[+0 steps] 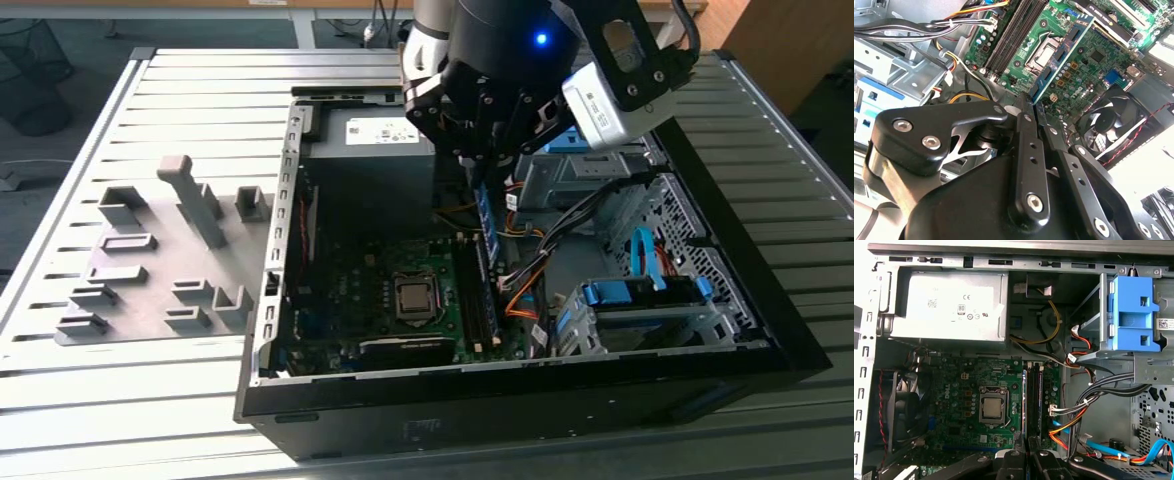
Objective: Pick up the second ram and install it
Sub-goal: 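Insert the second ram into the second slot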
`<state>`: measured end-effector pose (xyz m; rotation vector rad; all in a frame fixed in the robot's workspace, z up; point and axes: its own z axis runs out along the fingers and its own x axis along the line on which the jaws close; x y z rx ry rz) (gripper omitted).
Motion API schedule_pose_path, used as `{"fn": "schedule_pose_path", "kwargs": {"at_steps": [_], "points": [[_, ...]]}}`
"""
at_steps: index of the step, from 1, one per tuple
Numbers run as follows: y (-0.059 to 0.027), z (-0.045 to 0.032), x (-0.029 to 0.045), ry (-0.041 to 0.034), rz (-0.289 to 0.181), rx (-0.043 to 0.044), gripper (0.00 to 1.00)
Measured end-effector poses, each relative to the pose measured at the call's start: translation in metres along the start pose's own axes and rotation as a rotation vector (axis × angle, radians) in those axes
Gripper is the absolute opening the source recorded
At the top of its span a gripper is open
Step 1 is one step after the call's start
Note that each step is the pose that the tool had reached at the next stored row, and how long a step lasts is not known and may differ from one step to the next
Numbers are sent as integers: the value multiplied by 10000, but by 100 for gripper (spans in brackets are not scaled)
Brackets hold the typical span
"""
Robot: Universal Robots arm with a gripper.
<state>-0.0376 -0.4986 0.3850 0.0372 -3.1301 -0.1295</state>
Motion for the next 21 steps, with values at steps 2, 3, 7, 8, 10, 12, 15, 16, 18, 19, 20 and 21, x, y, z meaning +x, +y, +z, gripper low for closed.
{"fn": "schedule_pose_path", "kwargs": {"at_steps": [2, 3, 7, 8, 10, 12, 15, 16, 18, 19, 20, 21], "points": [[0, 0, 0, 0, -1, 0, 14], [0, 1, 0, 1, -1, 1, 14], [-5, 61, 0, 0, -1, 0, 14], [-7, 80, -1, -1, 8, -1, 14], [-10, 115, -1, -7, 94, -1, 14], [-13, 153, -2, -15, 186, -2, 14], [-17, 206, -2, -18, 215, -2, 14], [-19, 224, -2, -18, 217, -2, 14], [-21, 259, -2, -18, 219, -1, 14], [-23, 279, -2, -18, 219, -2, 14], [-25, 297, -3, -18, 220, -2, 14], [-26, 315, -3, -18, 221, -2, 14]]}}
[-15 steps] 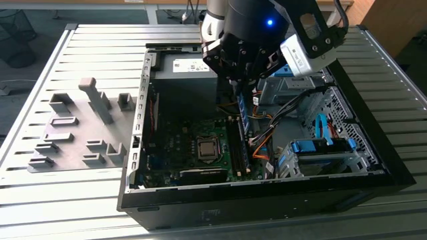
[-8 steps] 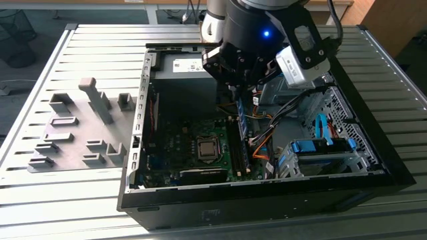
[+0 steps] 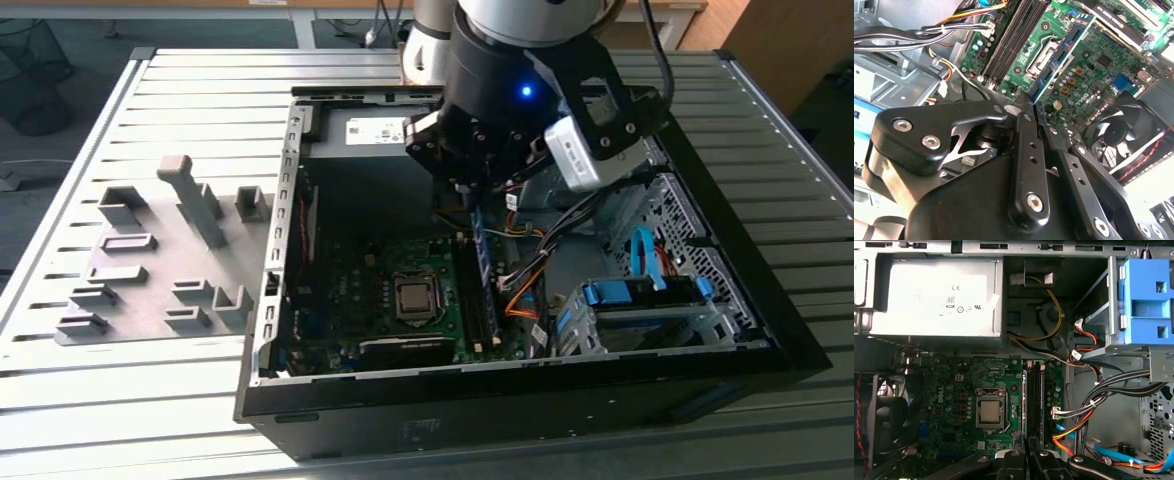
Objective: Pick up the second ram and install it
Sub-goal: 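Insert the second ram into the second slot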
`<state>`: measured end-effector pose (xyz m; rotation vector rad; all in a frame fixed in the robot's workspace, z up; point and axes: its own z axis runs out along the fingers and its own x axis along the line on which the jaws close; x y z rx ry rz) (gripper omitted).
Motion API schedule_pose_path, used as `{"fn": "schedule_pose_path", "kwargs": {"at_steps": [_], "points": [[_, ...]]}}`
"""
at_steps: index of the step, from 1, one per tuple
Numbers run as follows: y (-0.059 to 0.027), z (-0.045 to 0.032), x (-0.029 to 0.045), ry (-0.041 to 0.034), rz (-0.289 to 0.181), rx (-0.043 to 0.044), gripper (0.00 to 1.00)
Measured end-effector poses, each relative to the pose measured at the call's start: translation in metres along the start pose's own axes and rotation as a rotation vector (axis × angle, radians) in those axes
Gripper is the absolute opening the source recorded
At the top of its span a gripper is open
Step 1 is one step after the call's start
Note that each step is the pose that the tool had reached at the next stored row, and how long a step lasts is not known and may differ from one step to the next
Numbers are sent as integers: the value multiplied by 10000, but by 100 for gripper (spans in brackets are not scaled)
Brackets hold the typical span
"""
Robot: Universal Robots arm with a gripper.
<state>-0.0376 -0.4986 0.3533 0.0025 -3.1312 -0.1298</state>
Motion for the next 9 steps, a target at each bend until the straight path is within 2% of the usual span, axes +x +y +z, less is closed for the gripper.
{"fn": "schedule_pose_path", "kwargs": {"at_steps": [9], "points": [[-13, 161, -2, -1, 7, 0, 14]]}}
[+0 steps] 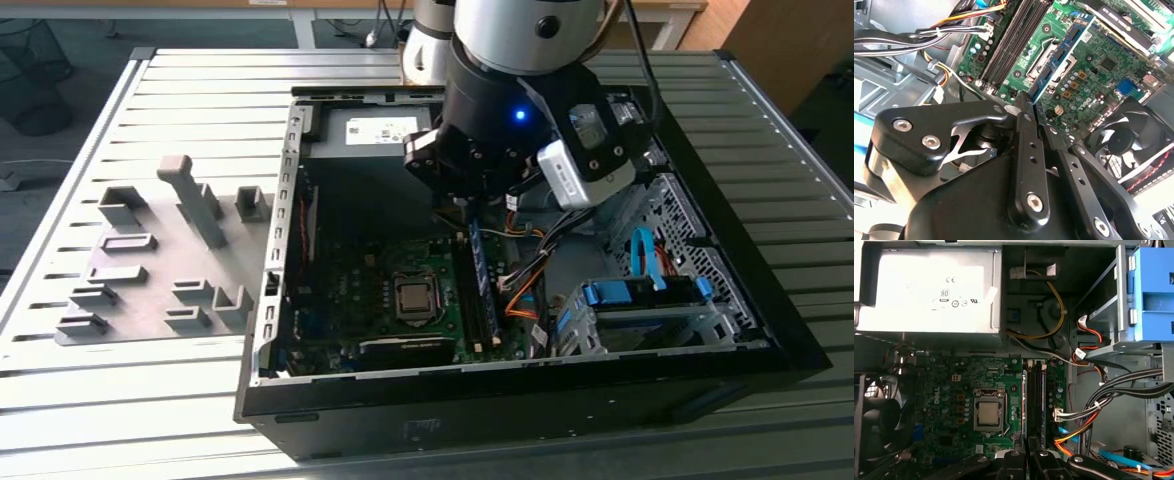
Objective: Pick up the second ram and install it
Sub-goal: 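Insert the second ram into the second slot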
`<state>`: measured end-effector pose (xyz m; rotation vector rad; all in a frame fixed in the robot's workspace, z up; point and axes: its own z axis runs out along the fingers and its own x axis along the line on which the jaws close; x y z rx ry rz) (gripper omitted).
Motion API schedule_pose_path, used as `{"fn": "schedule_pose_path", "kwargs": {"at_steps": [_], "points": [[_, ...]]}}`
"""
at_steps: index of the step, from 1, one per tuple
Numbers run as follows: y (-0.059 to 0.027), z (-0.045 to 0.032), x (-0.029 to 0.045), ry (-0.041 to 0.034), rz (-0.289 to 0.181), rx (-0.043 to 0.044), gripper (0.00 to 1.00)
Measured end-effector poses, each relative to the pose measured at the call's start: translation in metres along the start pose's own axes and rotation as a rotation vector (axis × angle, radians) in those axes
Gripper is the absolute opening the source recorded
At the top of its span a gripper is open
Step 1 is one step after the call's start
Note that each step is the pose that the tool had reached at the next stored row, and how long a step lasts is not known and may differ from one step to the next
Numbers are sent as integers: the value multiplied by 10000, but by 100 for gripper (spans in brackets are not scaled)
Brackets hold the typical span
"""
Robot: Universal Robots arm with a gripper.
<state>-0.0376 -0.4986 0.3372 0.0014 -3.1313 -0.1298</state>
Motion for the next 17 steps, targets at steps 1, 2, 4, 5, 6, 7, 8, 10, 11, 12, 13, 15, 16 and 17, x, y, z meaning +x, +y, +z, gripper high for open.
{"fn": "schedule_pose_path", "kwargs": {"at_steps": [1, 2, 4, 5, 6, 7, 8, 10, 11, 12, 13, 15, 16, 17], "points": [[-1, 9, 0, 0, 1, 0, 14], [-1, 9, 0, 1, 0, 2, 14], [-1, 9, 0, 1, 1, 3, 14], [-1, 10, 0, 1, 1, 3, 14], [-1, 11, 0, 1, 1, 1, 14], [-1, 11, 0, 0, 1, 2, 14], [-1, 11, 0, 0, 1, 1, 14], [-1, 13, 0, 0, 1, 1, 14], [-1, 17, -1, 0, 0, -2, 14], [-2, 22, -8, 0, 0, -1, 14], [-3, 31, -17, 0, 0, -1, 14], [-5, 64, -24, 1, 1, 1, 14], [-7, 83, -24, 0, 2, 0, 14], [-9, 101, -24, 0, 2, 0, 14]]}}
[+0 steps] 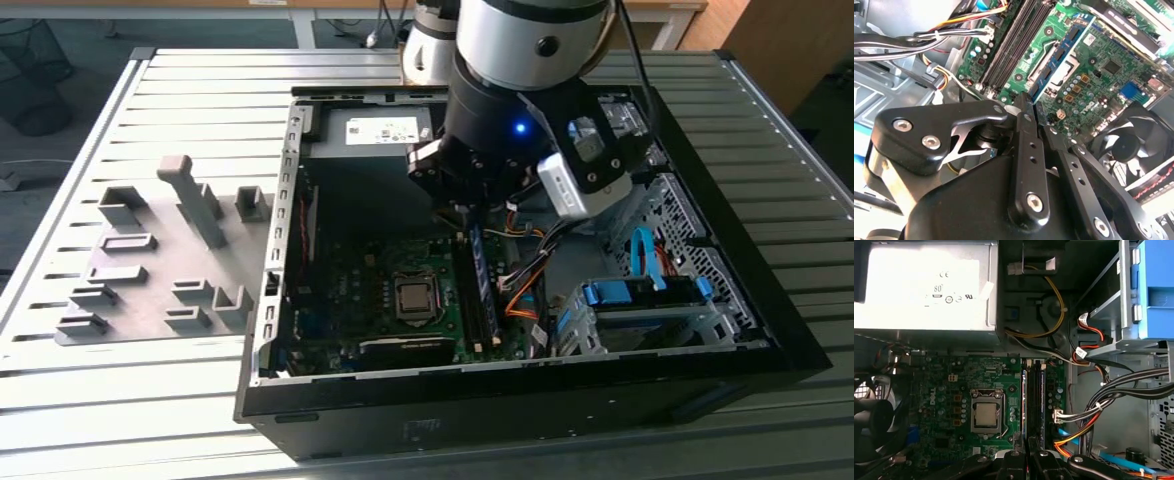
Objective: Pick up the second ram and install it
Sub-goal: 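Insert the second ram into the second slot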
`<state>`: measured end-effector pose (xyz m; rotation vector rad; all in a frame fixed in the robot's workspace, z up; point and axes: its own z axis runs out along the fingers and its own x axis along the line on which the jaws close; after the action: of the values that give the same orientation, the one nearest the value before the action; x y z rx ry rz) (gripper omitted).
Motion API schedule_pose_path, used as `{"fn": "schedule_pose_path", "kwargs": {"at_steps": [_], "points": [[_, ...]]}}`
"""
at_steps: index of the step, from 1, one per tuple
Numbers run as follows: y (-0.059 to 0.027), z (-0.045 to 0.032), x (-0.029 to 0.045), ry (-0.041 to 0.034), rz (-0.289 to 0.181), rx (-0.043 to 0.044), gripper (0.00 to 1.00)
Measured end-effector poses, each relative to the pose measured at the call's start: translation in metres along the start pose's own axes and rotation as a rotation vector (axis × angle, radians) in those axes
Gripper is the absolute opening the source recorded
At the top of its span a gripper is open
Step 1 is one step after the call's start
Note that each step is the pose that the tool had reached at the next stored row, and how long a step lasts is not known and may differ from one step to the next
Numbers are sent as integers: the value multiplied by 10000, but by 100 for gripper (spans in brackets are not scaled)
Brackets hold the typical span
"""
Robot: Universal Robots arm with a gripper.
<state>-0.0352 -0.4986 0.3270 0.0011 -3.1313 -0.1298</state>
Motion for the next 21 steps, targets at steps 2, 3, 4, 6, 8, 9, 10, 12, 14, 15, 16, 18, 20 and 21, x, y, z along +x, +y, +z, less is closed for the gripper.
{"fn": "schedule_pose_path", "kwargs": {"at_steps": [2, 3, 4, 6, 8, 9, 10, 12, 14, 15, 16, 18, 20, 21], "points": [[-3, 36, -1, 1, -1, 1, 14], [-4, 53, -1, 1, -1, 1, 14], [-6, 71, -1, 1, -1, 1, 14], [-9, 108, -1, 0, -1, 0, 14], [-12, 144, -2, 1, -1, 1, 14], [-13, 155, -2, 0, -1, 0, 14], [-13, 157, -2, 1, -1, 2, 14], [-13, 158, -2, 1, -1, 3, 14], [-13, 159, -2, 1, -1, 1, 14], [-13, 160, -2, 1, -1, 1, 14], [-13, 160, -2, 1, -1, 1, 14], [-13, 168, -2, -1, -1, -3, 14], [-15, 186, -2, 0, -1, 0, 14], [-16, 200, -2, 0, -1, -1, 14]]}}
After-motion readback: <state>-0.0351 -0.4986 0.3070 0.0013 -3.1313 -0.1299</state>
